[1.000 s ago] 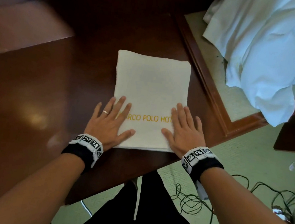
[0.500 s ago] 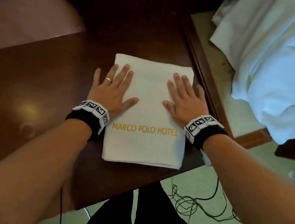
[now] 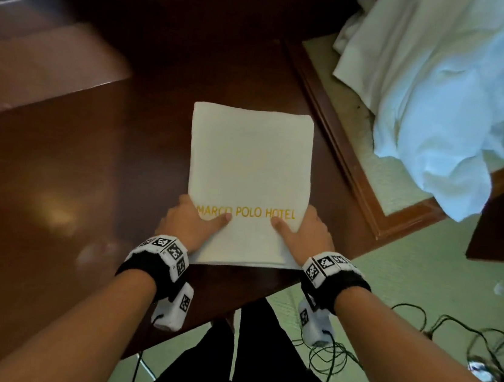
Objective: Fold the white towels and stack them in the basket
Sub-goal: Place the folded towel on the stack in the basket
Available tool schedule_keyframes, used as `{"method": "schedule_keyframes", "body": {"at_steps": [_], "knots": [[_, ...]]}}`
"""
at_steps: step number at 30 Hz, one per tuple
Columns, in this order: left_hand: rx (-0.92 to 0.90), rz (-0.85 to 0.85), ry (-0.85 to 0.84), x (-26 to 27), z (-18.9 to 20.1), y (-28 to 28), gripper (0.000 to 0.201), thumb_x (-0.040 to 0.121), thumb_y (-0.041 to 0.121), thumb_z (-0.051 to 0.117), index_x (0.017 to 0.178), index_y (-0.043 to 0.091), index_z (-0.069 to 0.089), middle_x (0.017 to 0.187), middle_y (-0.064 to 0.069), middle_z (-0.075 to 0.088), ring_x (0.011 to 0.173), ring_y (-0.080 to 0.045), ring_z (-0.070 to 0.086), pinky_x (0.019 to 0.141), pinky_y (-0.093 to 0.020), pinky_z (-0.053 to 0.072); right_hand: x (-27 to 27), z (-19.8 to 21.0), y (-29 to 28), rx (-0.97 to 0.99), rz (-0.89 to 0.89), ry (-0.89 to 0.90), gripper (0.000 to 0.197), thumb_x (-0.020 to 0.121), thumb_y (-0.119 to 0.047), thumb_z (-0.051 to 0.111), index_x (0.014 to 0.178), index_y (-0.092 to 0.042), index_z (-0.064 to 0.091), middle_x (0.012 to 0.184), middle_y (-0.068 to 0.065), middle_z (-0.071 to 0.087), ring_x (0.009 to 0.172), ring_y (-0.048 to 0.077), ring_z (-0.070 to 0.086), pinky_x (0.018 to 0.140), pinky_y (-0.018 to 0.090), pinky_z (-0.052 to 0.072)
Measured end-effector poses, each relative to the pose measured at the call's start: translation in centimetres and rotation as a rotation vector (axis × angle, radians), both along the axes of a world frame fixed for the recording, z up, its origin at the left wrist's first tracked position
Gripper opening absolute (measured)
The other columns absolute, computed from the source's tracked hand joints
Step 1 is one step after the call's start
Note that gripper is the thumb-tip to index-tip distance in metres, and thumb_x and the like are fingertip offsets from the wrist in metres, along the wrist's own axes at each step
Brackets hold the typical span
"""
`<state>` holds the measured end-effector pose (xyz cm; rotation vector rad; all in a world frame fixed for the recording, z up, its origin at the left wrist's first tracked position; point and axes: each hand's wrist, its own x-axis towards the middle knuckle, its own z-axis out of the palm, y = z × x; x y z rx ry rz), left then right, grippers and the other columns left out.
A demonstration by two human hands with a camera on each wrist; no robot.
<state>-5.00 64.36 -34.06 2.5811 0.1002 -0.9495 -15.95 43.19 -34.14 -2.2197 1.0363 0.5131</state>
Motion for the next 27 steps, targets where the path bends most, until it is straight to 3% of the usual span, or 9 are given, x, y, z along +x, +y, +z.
{"method": "schedule_keyframes", "body": {"at_steps": [4, 11, 15, 18, 21, 23, 27], "knots": [[-0.159, 0.004, 0.005, -0.5, -0.1, 0.9, 0.067, 0.071, 0.059, 0.082, 0.120, 0.015, 0.066, 0.120, -0.006, 0.071, 0.114, -0.030, 0.065, 0.082, -0.031, 0.048, -0.2, 0.4, 0.3, 0.100, -0.125, -0.025, 0.063, 0.078, -0.057, 0.074, 0.114, -0.008, 0.057, 0.117, 0.011, 0.066, 0.108, 0.033, 0.063, 0.087, 0.039, 0.052], [-0.333, -0.055, -0.191, -2.2, 6.7, -1.3, 0.048, 0.082, 0.038, 0.079, 0.114, 0.012, 0.055, 0.120, -0.007, 0.065, 0.113, -0.031, 0.060, 0.087, -0.037, 0.048, -0.9, 6.7, -0.5, 0.103, -0.169, -0.145, 0.045, 0.083, -0.046, 0.072, 0.106, -0.013, 0.050, 0.118, 0.011, 0.063, 0.110, 0.033, 0.060, 0.089, 0.039, 0.048], [-0.466, -0.130, -0.287, -2.2, 12.0, -3.8, 0.038, 0.079, 0.039, 0.080, 0.102, 0.018, 0.058, 0.106, 0.001, 0.067, 0.098, -0.022, 0.064, 0.079, -0.034, 0.049, -1.4, 12.4, -2.8, 0.066, -0.123, -0.282, 0.051, 0.082, -0.048, 0.071, 0.115, -0.014, 0.054, 0.115, 0.005, 0.063, 0.104, 0.028, 0.061, 0.084, 0.036, 0.046], [-0.566, -0.158, -0.346, -2.2, 16.1, -6.9, 0.035, 0.080, 0.038, 0.081, 0.102, 0.019, 0.061, 0.104, 0.004, 0.068, 0.093, -0.017, 0.064, 0.075, -0.030, 0.047, -2.3, 16.9, -5.3, 0.063, -0.165, -0.427, 0.051, 0.084, -0.046, 0.071, 0.120, -0.015, 0.051, 0.110, -0.001, 0.059, 0.098, 0.022, 0.058, 0.085, 0.035, 0.047], [-0.664, -0.189, -0.433, -2.5, 19.8, -11.0, 0.036, 0.081, 0.036, 0.081, 0.104, 0.016, 0.062, 0.104, 0.003, 0.069, 0.092, -0.015, 0.064, 0.076, -0.029, 0.047, -3.3, 20.9, -8.8, -0.008, -0.191, -0.542, 0.047, 0.083, -0.048, 0.071, 0.111, -0.015, 0.052, 0.105, 0.000, 0.061, 0.095, 0.023, 0.060, 0.082, 0.036, 0.049], [-0.712, -0.221, -0.481, -2.7, 21.9, -14.3, 0.036, 0.081, 0.036, 0.081, 0.104, 0.016, 0.063, 0.102, 0.004, 0.068, 0.089, -0.013, 0.063, 0.073, -0.026, 0.046, -4.1, 23.2, -11.6, -0.056, -0.198, -0.594, 0.046, 0.084, -0.047, 0.071, 0.109, -0.015, 0.051, 0.101, -0.001, 0.060, 0.091, 0.021, 0.058, 0.076, 0.033, 0.044], [-0.786, -0.302, -0.544, -4.0, 25.6, -22.4, 0.035, 0.081, 0.038, 0.080, 0.105, 0.019, 0.063, 0.099, 0.007, 0.067, 0.087, -0.010, 0.062, 0.067, -0.019, 0.044, -6.6, 26.9, -18.6, -0.170, -0.243, -0.645, 0.049, 0.083, -0.048, 0.071, 0.111, -0.012, 0.053, 0.103, 0.005, 0.060, 0.092, 0.026, 0.058, 0.077, 0.035, 0.046]]}}
